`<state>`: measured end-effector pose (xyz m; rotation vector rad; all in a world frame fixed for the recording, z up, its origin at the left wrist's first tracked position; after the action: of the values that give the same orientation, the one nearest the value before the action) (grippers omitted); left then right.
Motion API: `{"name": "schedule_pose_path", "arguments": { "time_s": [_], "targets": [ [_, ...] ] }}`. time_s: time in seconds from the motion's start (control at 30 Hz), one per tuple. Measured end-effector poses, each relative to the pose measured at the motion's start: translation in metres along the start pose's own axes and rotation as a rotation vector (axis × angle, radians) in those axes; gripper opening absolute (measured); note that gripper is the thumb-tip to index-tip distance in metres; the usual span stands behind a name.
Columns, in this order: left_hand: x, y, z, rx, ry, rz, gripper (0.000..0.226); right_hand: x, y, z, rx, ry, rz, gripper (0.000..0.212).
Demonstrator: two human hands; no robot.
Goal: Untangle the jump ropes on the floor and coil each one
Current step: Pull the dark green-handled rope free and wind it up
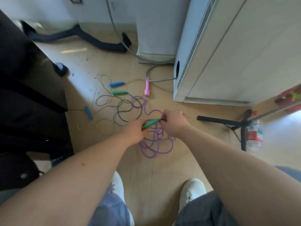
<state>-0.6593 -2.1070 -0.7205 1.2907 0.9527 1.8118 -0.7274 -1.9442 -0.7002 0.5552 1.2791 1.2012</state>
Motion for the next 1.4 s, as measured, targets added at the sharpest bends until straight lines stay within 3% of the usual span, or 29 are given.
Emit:
{"name": "schedule_pose_path", "arguments": {
  "time_s": [0.07,0.2,0.63,0.83,0.97,1.2,1.3,1.4],
  "targets": [
    [0.013,0.023,0.011,0.059,-0.027,0.047,0.006,-0.009,0.027,0.015,0.074,0.009,-0.067,0.012],
    [0.041,0.073,0.034,0.212,-0.089,0.153,0.015,-0.027,0.075,0.051,0.184,0.042,-0.165,0.015],
    [0.098,0.181,0.115,0.448,-0.193,0.363,0.005,-0.061,0.156,0.140,0.189,0.093,-0.155,0.020],
    [0.112,0.208,0.134,0.546,-0.161,0.455,0.013,-0.061,0.170,0.159,0.099,0.228,0.157,0.025],
    [0.124,0.219,0.137,0.618,-0.097,0.505,0.017,-0.054,0.184,0.164,0.118,0.217,0.178,0.029],
    [0.153,0.239,0.138,0.560,-0.042,0.409,0.035,-0.052,0.232,0.168,0.287,0.244,0.060,0.030],
    [0.163,0.247,0.135,0.530,-0.032,0.482,0.041,-0.057,0.249,0.162,0.379,0.222,-0.067,0.028],
    [0.169,0.246,0.132,0.481,-0.020,0.621,0.043,-0.067,0.250,0.155,0.334,0.218,-0.166,0.038]
  ]
}}
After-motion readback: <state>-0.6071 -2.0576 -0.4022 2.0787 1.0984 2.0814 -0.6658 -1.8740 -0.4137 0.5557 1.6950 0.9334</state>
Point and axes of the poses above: each hand's wrist, its own z-axis away from the middle knuckle, its own y-axis out of the back of the hand, x = y × z, the point moved 2 cm from there along -z, towards the middle knuckle, and after that the axes turned 14 degrees about x, right-handed, at the moved point
